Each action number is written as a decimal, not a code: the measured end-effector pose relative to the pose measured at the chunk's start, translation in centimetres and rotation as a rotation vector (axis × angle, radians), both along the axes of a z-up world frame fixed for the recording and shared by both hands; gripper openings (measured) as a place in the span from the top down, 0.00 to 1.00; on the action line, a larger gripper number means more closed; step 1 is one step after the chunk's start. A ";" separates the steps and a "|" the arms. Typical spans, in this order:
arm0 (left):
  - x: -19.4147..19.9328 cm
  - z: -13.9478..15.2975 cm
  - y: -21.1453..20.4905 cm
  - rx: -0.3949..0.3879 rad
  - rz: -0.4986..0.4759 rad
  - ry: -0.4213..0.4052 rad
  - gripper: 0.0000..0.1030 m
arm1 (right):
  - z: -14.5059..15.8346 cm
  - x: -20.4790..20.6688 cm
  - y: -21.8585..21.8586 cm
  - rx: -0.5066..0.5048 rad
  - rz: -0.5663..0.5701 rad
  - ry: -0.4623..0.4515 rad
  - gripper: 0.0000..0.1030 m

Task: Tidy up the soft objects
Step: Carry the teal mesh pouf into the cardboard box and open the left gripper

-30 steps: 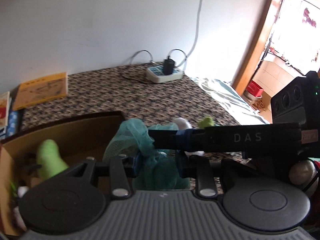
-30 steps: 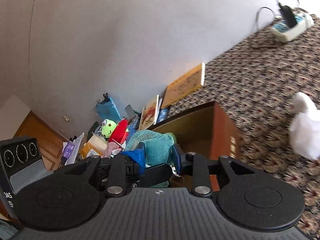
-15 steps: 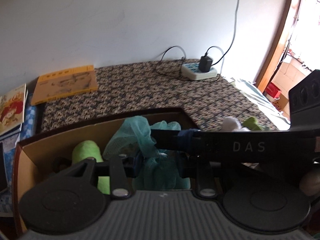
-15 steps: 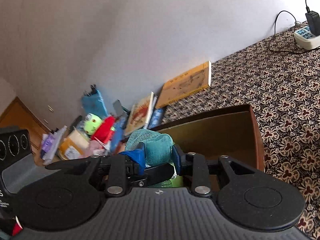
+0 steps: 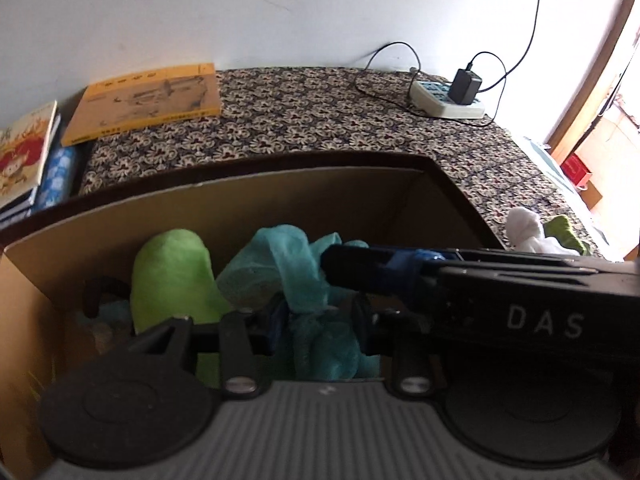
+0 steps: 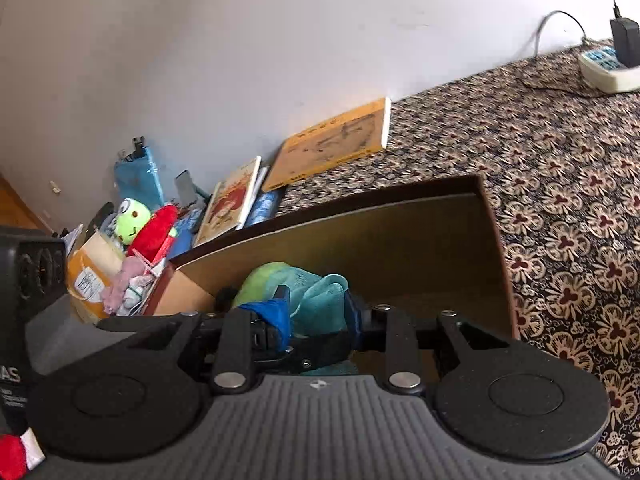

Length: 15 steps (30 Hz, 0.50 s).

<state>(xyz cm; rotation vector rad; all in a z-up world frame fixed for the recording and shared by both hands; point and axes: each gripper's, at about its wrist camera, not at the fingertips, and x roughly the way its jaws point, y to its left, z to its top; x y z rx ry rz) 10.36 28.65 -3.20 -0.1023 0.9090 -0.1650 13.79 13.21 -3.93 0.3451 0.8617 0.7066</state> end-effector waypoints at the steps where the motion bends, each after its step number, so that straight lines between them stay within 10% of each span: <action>1: 0.1 -0.2 -0.1 0.011 0.005 0.011 0.70 | -0.2 0.2 -0.1 -0.002 -0.008 0.014 0.89; 15: 0.3 -0.6 -0.1 0.060 0.107 0.029 0.49 | -0.1 0.1 0.4 -0.055 -0.016 -0.018 0.90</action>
